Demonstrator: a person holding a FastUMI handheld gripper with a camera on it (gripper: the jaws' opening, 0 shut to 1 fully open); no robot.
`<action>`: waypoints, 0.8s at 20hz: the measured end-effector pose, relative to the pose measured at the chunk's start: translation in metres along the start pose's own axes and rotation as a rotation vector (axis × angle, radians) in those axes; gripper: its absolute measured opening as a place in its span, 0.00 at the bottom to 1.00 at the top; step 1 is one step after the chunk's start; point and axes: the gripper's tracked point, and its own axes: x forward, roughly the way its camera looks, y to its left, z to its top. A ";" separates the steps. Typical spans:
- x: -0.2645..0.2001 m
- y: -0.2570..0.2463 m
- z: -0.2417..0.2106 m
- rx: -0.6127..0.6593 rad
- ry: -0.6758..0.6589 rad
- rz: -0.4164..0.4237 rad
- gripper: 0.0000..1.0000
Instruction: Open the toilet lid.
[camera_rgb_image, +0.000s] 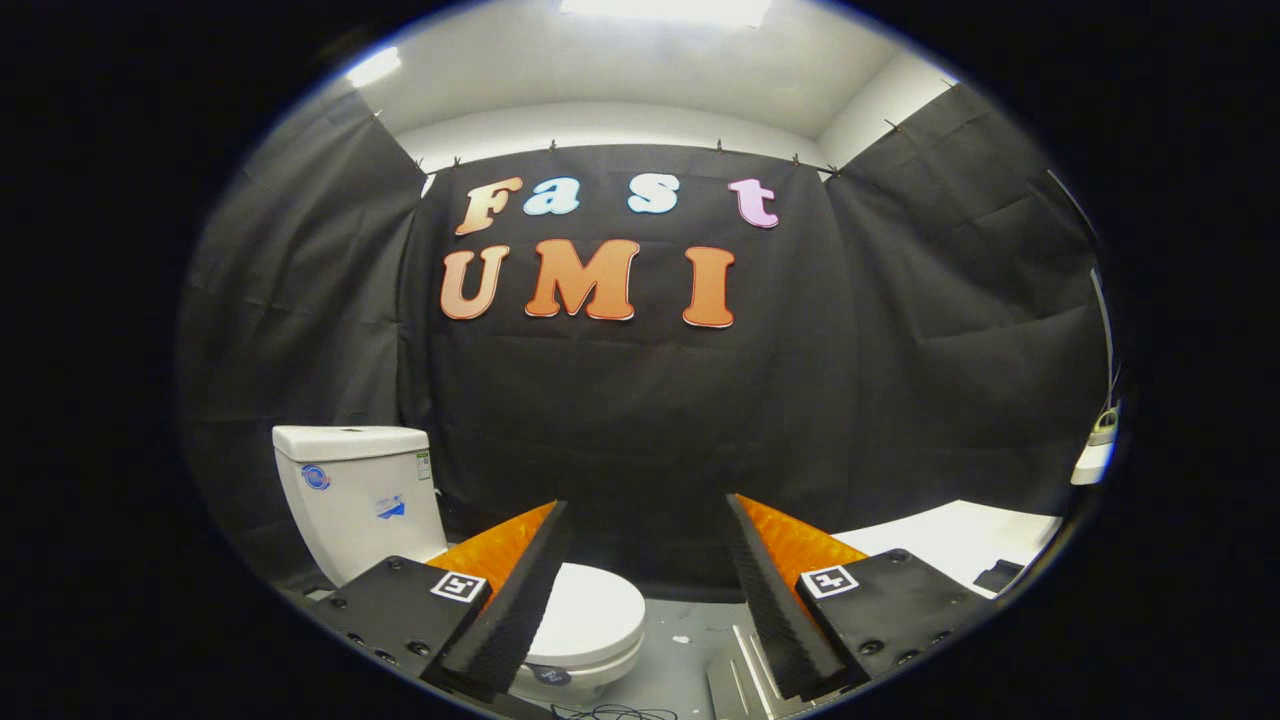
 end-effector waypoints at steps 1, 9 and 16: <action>0.000 -0.001 0.001 0.007 -0.005 -0.001 0.98; 0.001 0.001 -0.009 0.061 0.039 0.015 0.98; 0.014 -0.004 -0.027 0.100 0.103 0.014 0.99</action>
